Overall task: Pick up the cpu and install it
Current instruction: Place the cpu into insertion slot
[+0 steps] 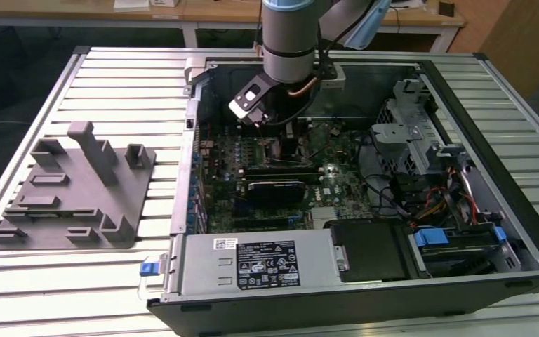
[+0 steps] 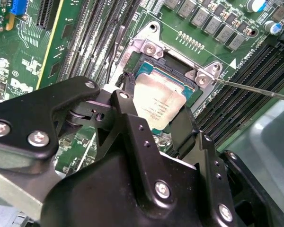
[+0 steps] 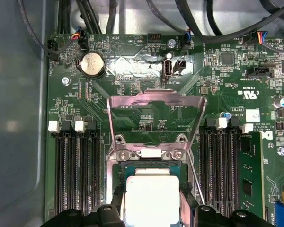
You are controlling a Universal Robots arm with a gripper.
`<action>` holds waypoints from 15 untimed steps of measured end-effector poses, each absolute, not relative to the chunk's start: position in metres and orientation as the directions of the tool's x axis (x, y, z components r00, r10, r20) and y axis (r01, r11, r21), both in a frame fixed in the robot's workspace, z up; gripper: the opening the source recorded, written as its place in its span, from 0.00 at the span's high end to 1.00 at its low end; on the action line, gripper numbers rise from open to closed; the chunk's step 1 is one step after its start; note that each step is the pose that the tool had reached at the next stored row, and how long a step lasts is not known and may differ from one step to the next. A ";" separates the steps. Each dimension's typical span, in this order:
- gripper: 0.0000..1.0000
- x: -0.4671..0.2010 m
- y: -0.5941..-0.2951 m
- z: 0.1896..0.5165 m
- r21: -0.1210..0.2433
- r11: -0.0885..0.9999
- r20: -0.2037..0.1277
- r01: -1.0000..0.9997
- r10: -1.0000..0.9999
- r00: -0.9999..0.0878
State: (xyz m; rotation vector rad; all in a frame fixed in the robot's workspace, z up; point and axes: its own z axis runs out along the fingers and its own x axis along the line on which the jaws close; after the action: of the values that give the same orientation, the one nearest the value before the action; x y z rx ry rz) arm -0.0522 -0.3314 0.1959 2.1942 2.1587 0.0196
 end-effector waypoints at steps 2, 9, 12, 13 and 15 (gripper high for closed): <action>0.46 -0.052 -0.331 0.195 0.054 -0.015 -0.035 0.998 0.999 0.017; 0.46 -0.052 -0.331 0.193 0.054 -0.015 -0.035 0.998 0.999 0.017; 0.46 -0.052 -0.331 0.193 0.054 -0.015 -0.035 0.998 0.999 0.017; 0.46 -0.052 -0.331 0.192 0.054 -0.015 -0.035 0.998 0.999 0.017; 0.46 -0.052 -0.331 0.192 0.054 -0.015 -0.036 0.998 0.999 0.017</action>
State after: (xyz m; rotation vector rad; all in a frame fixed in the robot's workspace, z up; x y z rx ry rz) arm -0.0522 -0.3314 0.1920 2.1943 2.1588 0.0192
